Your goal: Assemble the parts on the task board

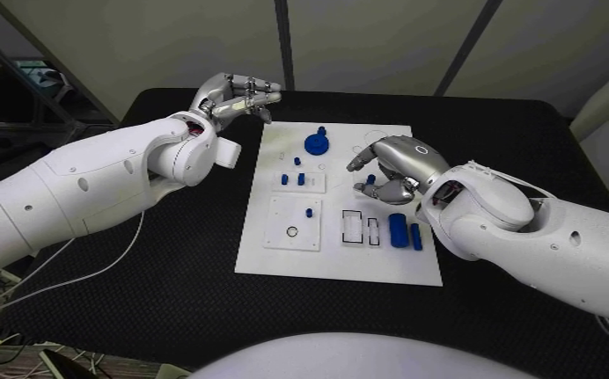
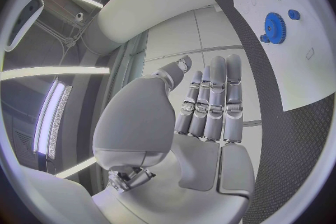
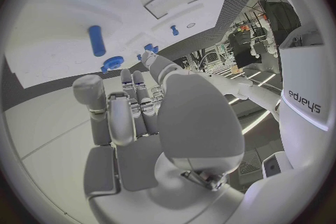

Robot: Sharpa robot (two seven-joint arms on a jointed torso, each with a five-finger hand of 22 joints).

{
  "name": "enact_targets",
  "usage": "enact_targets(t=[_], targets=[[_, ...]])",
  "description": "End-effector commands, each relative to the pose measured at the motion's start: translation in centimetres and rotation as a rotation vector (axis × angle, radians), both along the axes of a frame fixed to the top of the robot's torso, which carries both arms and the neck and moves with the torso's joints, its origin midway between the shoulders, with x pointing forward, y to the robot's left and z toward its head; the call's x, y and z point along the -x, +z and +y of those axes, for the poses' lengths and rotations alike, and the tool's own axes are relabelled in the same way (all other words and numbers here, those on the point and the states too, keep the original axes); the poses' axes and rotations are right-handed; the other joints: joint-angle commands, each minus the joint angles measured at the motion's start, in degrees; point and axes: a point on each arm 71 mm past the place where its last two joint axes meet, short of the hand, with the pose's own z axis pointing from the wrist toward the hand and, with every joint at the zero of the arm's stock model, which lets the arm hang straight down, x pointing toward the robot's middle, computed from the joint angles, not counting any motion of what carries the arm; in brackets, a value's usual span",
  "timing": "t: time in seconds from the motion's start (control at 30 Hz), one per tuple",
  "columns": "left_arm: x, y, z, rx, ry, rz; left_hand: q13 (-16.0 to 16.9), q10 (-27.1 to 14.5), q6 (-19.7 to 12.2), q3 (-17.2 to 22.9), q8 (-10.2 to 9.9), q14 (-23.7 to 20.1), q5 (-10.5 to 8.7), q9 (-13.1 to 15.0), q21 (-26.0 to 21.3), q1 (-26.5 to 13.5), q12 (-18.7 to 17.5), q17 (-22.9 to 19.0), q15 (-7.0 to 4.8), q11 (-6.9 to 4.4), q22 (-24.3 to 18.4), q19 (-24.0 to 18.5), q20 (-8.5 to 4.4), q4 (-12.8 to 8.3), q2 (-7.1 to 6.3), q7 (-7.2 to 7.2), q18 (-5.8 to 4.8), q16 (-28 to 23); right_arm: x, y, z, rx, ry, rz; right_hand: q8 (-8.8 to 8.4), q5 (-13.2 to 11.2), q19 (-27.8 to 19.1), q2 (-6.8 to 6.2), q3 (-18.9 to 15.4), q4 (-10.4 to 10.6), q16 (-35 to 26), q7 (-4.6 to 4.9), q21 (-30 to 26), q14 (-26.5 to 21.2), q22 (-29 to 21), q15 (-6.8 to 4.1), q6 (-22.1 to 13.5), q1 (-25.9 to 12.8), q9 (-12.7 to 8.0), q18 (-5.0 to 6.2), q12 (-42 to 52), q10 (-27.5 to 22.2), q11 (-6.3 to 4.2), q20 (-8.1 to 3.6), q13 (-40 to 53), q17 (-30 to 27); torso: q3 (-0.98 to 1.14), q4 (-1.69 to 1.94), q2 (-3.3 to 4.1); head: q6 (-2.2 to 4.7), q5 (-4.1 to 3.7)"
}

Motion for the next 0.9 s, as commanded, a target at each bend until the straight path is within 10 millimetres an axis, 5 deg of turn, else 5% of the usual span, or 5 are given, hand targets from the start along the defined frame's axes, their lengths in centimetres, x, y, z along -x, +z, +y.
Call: enact_targets(t=[0.03,0.9], targets=[[0.0,0.1,-0.2,0.006,-0.015,0.0,0.0,-0.5,0.0,-0.4,-0.2,-0.2,-0.08,-0.1,-0.3,0.2,-0.1,-0.1,0.02,0.11,-0.1,-0.1,0.17,0.0,0.33,0.24,-1.05,-0.3,-0.4,-0.5,-0.7,0.08,-0.032,0.052,0.03,-0.1,0.3,-0.29,-0.5,0.0,-0.3,-0.43,-0.2,2.0,-0.1,-0.5,0.0,-0.4,0.0,1.03,0.4,-0.5,0.12,-0.24,-0.1,0.0,0.04,0.05,0.08,0.22,-0.23],[0.0,0.0,-0.3,0.006,-0.021,0.006,0.0,-0.5,0.1,-0.4,-0.1,-0.2,-0.08,0.0,-0.4,0.2,0.0,-0.1,0.04,0.11,-0.1,-0.1,0.19,0.1,0.36,0.22,-1.05,-0.4,-2.1,-1.4,-1.6,0.178,-0.083,0.063,0.98,-0.3,1.7,2.26,0.8,0.1,-0.1,-0.74,0.8,2.2,1.6,-1.14,2.4,1.5,0.4,0.64,3.5,2.5,-0.62,-0.78,0.0,0.2,0.02,0.18,0.08,0.32,-0.4]])
